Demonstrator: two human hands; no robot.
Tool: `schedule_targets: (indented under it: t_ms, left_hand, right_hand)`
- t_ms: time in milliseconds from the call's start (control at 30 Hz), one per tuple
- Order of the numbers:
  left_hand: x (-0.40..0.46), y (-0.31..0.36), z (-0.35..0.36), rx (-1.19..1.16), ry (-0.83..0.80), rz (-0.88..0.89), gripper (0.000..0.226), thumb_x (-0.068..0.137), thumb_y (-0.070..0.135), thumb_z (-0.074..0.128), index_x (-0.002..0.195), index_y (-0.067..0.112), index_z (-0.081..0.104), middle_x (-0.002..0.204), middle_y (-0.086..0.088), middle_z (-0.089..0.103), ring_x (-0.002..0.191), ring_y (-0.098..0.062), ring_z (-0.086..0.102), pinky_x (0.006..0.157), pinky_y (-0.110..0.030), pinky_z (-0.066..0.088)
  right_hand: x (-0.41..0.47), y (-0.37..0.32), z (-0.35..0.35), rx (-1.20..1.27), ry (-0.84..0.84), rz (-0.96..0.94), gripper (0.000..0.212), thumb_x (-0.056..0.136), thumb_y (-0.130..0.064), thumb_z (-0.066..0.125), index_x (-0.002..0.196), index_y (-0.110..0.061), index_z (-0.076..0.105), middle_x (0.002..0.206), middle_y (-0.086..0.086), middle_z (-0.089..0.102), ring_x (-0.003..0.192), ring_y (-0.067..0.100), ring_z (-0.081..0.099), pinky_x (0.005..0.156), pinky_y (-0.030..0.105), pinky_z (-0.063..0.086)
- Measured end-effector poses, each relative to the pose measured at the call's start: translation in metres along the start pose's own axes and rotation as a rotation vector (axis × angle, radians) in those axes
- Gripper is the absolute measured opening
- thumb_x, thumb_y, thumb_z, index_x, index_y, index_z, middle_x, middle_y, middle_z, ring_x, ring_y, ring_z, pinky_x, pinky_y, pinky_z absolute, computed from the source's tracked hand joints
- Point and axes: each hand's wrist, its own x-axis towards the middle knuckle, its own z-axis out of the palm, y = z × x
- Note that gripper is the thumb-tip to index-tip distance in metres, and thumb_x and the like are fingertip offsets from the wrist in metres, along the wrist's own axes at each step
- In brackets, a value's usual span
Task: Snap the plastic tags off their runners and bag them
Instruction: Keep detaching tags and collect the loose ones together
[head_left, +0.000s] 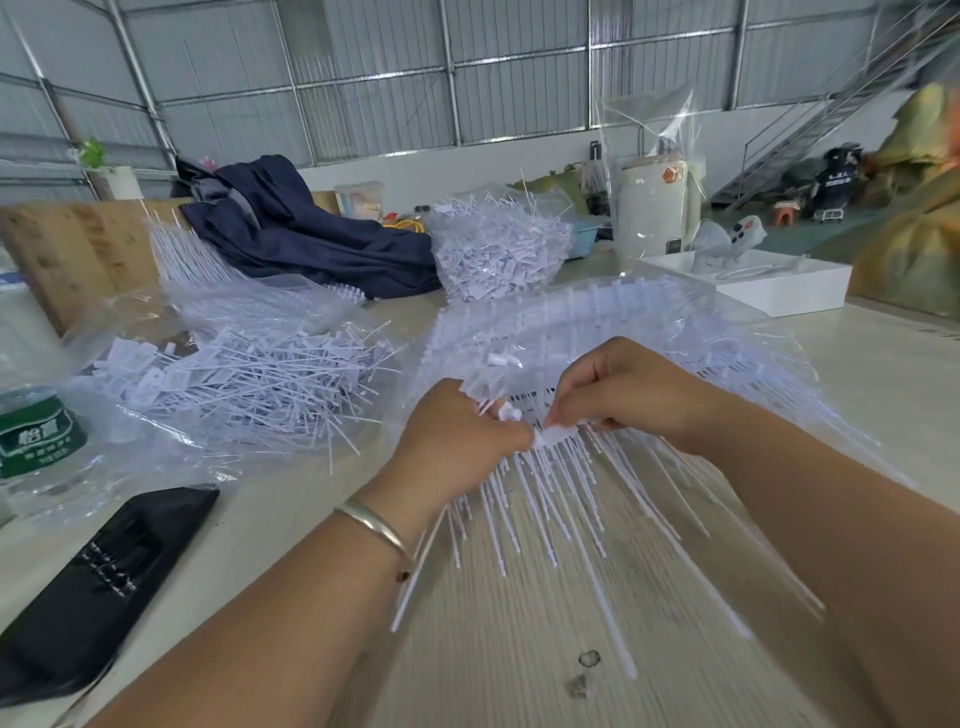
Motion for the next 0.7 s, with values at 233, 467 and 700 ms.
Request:
schedule_targets:
  t_ms: [233,467,700]
  left_hand:
    - [0.007,-0.012,-0.005,0.075,0.142,-0.038,0.015,0.080,0.019,0.072,0.076,0.008,0.062,0.063,0.002,0.056,0.054,-0.016,0.054,0.050,-0.021,0.039]
    - [0.006,-0.002,-0.003,-0.531,-0.025,-0.250,0.030,0.083,0.027,0.076,0.070,0.018,0.050,0.045,0.010,0.041,0.036,-0.005,0.034,0.036,-0.016,0.028]
    - [0.003,-0.003,0.002,-0.658,-0.125,-0.246,0.035,0.092,0.044,0.060,0.074,0.017,0.048,0.051,0.009,0.034,0.038,-0.007,0.025,0.035,-0.016,0.021]
  right_hand:
    - [0.000,0.000,-0.004,-0.031,0.107,-0.054,0.010,0.075,-0.006,0.067,0.069,0.001,0.073,0.050,0.001,0.048,0.047,0.009,0.038,0.047,0.016,0.031]
    - [0.002,0.004,0.000,0.054,0.079,-0.039,0.016,0.083,0.003,0.054,0.071,-0.006,0.059,0.059,0.002,0.050,0.052,0.010,0.042,0.053,0.018,0.035]
    - [0.002,0.006,0.004,0.014,0.053,-0.088,0.015,0.080,0.002,0.065,0.084,-0.009,0.074,0.049,-0.007,0.057,0.047,0.007,0.046,0.051,0.019,0.036]
